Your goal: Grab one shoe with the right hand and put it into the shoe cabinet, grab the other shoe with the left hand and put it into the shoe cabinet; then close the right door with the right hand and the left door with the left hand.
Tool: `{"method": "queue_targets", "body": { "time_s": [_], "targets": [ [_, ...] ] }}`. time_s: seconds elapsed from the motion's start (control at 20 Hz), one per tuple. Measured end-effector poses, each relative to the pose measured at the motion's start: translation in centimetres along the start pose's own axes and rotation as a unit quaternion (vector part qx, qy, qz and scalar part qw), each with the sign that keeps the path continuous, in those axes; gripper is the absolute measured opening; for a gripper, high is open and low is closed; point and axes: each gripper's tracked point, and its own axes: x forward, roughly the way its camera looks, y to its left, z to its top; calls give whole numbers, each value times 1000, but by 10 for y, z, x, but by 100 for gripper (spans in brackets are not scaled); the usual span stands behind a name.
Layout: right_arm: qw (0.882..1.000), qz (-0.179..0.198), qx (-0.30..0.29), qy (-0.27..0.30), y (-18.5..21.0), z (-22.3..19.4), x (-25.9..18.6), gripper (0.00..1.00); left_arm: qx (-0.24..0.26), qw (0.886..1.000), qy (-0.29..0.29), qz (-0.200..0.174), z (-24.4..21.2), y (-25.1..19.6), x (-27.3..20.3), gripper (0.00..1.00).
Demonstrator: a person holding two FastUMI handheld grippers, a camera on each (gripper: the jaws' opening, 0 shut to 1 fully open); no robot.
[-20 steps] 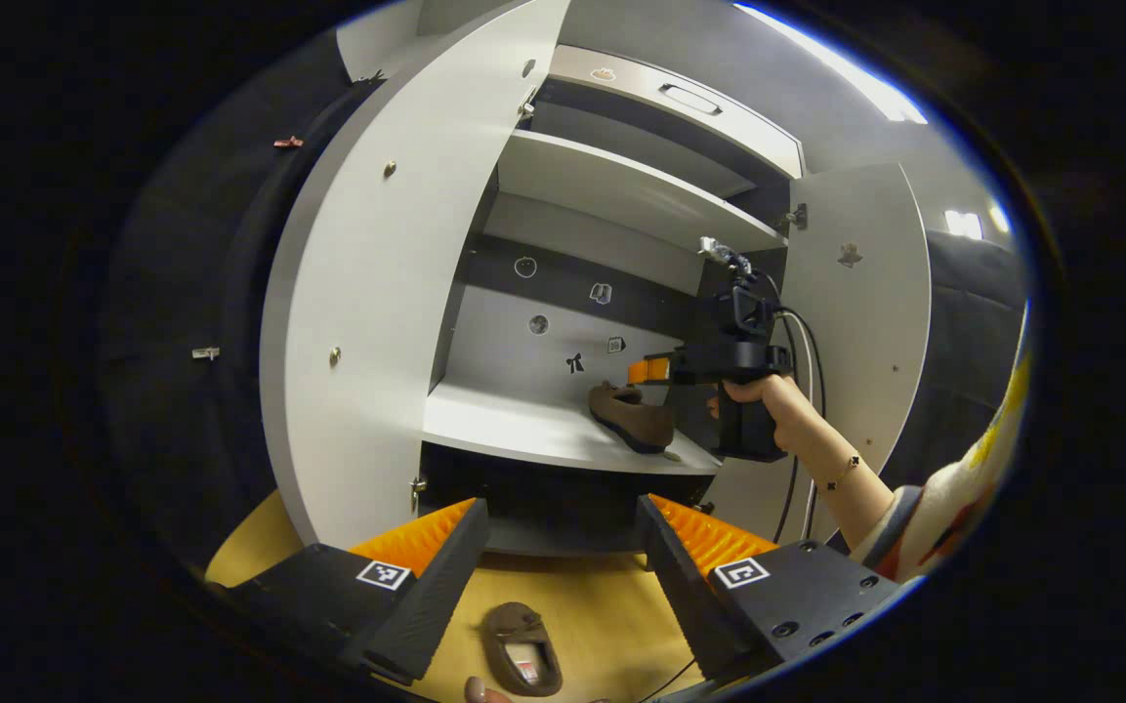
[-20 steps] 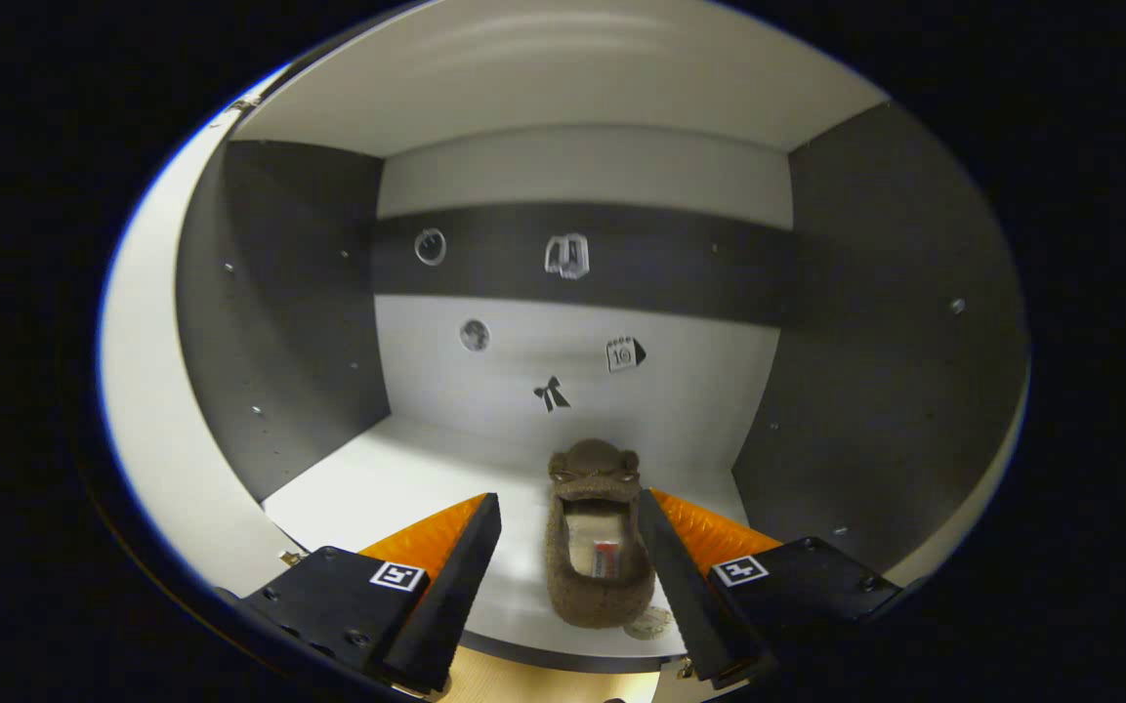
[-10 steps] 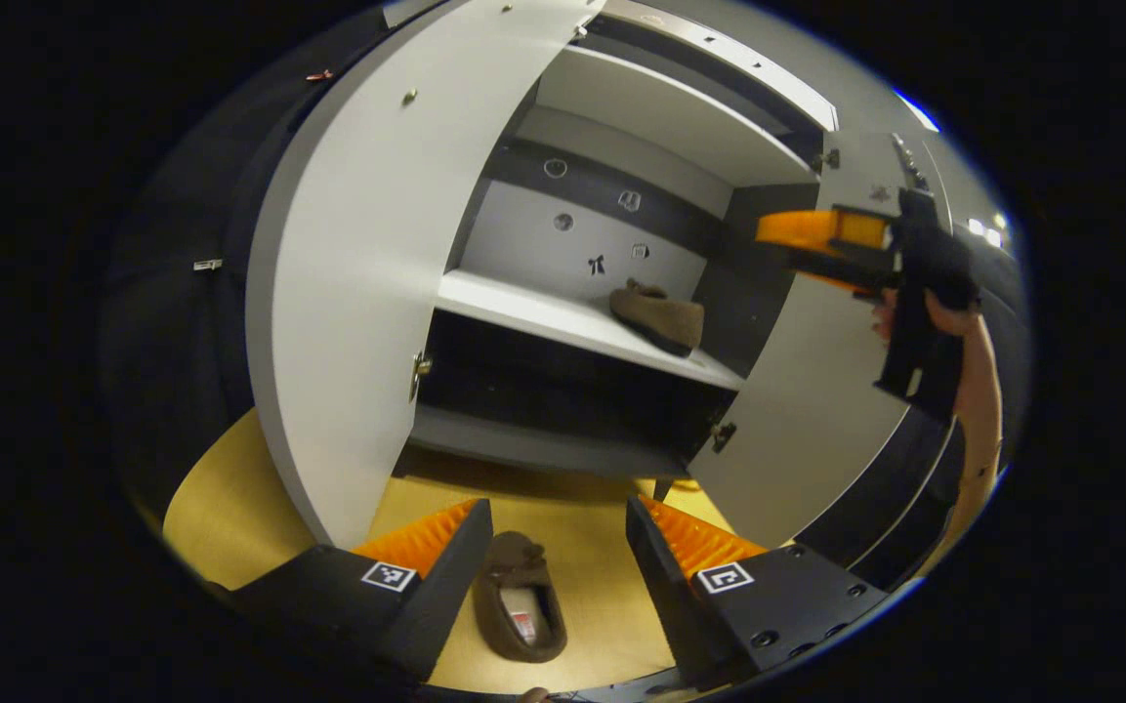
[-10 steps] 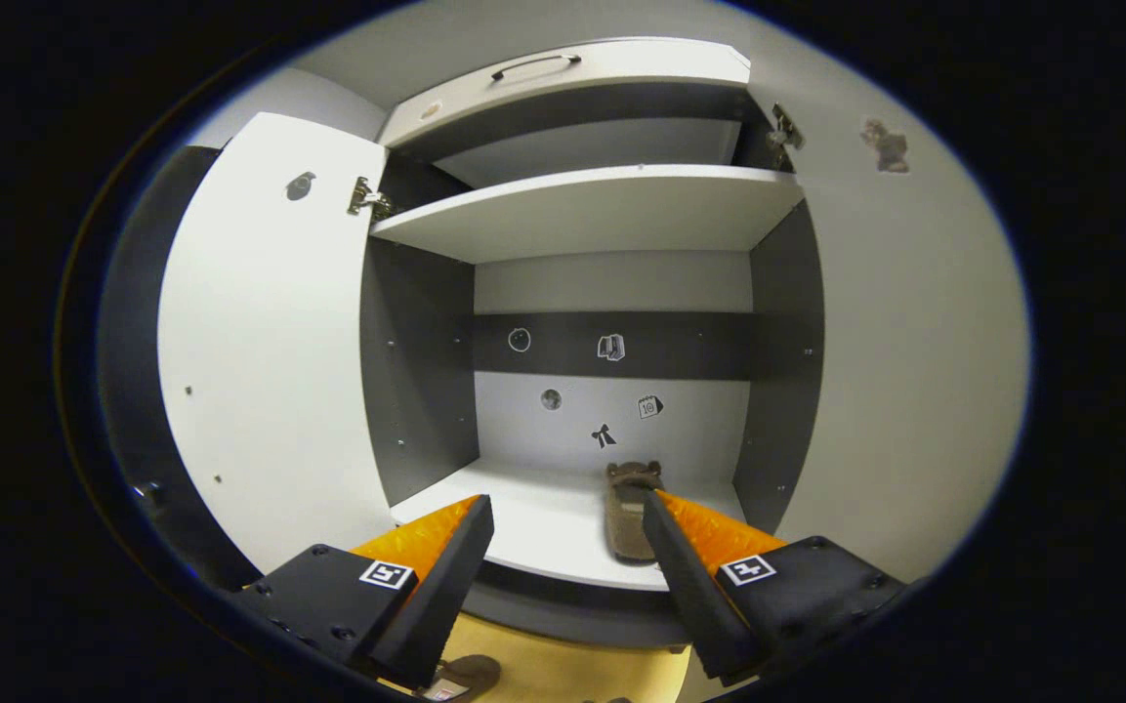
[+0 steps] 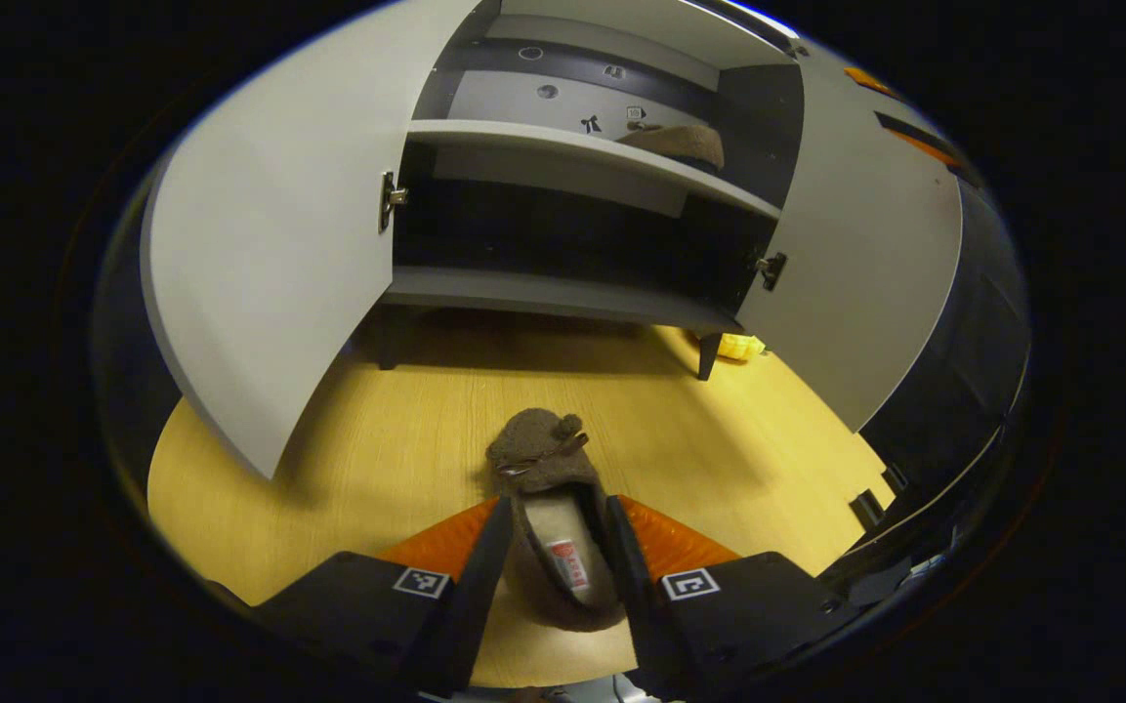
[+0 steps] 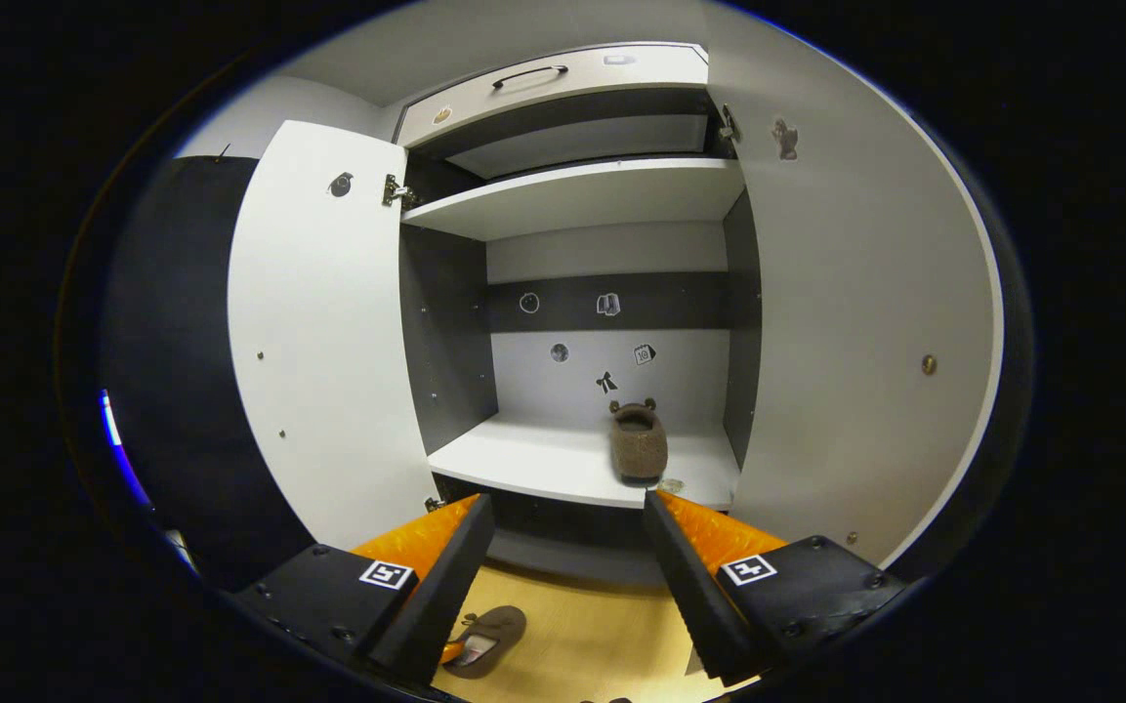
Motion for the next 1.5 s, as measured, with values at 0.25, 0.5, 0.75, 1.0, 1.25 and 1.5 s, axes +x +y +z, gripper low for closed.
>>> {"method": "queue_targets", "body": {
  "time_s": [0.25,0.5,0.75,1.0,1.25,1.5],
  "targets": [
    [1000,2,-11,23,-5,-14,-16,98,3,1000,10,28,-10,22,42,58],
    [999,11,-23,48,-11,-27,-13,98,4,999,24,47,-23,34,70,49],
    [997,23,-39,70,-14,-40,-3,98,29,997,19,70,-20,40,82,27],
    [995,32,-30,88,-15,-52,1,98,18,998,22,47,-21,35,78,5],
    [995,40,-23,88,-14,-54,0,98,45,998,-4,34,15,21,23,5],
    [994,74,-16,80,6,-56,5,99,63,996,-56,38,116,12,-51,5]
  ]
}}
